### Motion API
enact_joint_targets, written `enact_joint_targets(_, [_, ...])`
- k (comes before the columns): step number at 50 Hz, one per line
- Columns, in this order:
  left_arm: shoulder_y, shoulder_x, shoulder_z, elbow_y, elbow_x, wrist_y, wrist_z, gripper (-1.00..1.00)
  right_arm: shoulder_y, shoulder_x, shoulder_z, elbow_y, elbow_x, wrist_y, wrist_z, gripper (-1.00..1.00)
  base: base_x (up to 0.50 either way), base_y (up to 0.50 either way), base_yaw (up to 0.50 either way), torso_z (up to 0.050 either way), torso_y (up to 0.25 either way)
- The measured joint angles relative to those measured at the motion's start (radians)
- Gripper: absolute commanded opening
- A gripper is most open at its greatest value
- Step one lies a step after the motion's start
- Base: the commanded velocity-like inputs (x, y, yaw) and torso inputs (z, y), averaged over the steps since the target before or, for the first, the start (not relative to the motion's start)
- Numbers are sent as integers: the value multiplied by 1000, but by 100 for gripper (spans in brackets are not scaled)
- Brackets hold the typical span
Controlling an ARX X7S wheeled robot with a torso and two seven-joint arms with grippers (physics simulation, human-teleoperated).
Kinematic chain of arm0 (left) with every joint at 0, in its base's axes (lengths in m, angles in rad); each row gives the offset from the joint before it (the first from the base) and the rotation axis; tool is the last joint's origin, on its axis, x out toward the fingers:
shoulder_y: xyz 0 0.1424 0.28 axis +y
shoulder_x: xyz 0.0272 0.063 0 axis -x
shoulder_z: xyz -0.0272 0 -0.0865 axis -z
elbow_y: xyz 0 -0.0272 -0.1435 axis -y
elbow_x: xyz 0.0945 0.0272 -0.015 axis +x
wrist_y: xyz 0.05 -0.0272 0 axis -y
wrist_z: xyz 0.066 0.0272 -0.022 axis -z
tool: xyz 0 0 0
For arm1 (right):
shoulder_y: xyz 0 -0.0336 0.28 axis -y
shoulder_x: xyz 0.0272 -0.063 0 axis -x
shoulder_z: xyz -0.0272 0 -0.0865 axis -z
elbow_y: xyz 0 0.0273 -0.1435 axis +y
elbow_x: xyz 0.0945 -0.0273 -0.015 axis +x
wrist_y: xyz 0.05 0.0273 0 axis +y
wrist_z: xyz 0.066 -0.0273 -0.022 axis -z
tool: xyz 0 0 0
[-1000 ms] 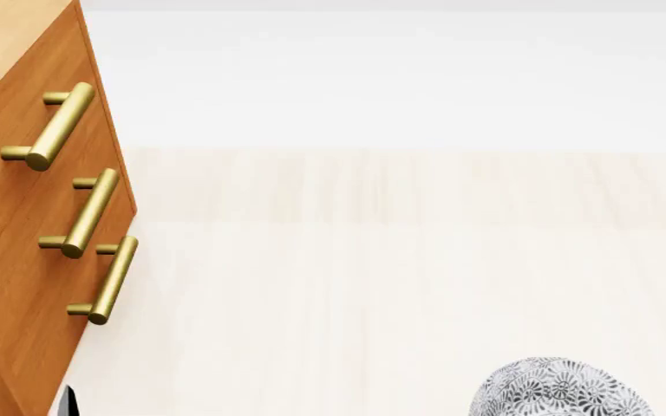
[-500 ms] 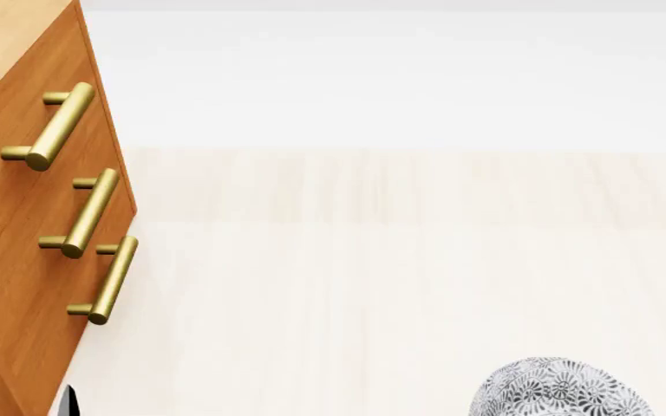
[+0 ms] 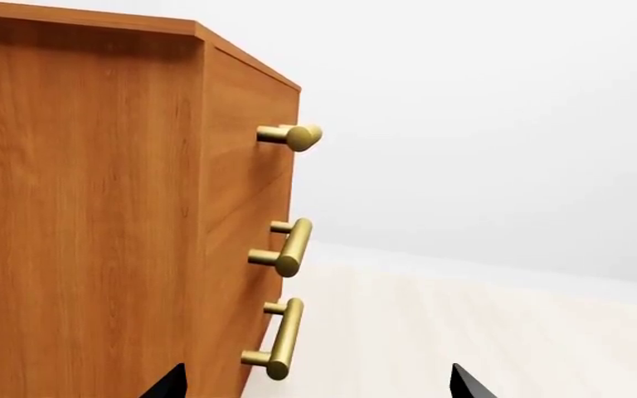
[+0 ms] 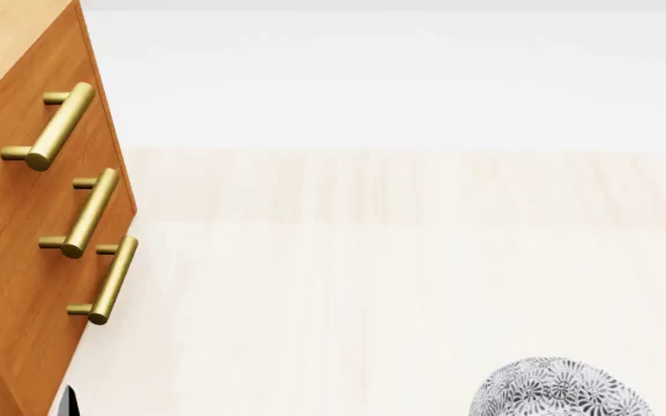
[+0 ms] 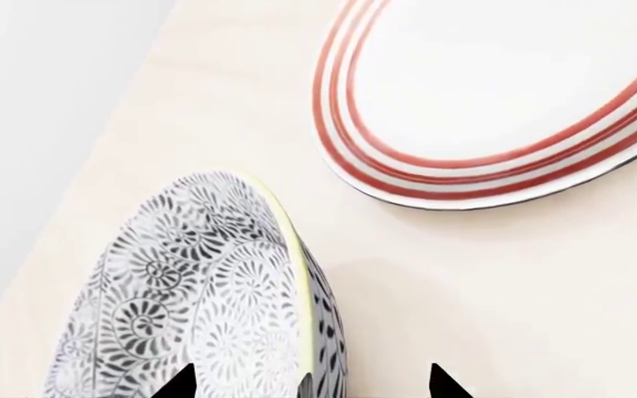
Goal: Put the bowl on top of the cabinet.
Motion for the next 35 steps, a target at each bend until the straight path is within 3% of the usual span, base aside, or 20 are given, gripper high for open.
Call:
enact_joint_targets(21, [1, -5, 4, 3, -1, 3, -5, 100, 16, 3, -9, 24, 10, 11, -4, 100, 0, 0, 0, 0, 0])
enact_joint_targets(22, [1, -5, 4, 3, -1, 3, -5, 100, 16, 3, -10, 24, 11, 11, -4, -100, 0, 0, 0, 0, 0])
enact_joint_targets(35, [-2, -7, 6, 0, -5, 3, -7, 100, 12, 4, -7, 17, 5, 5, -14, -100, 0, 0, 0, 0, 0])
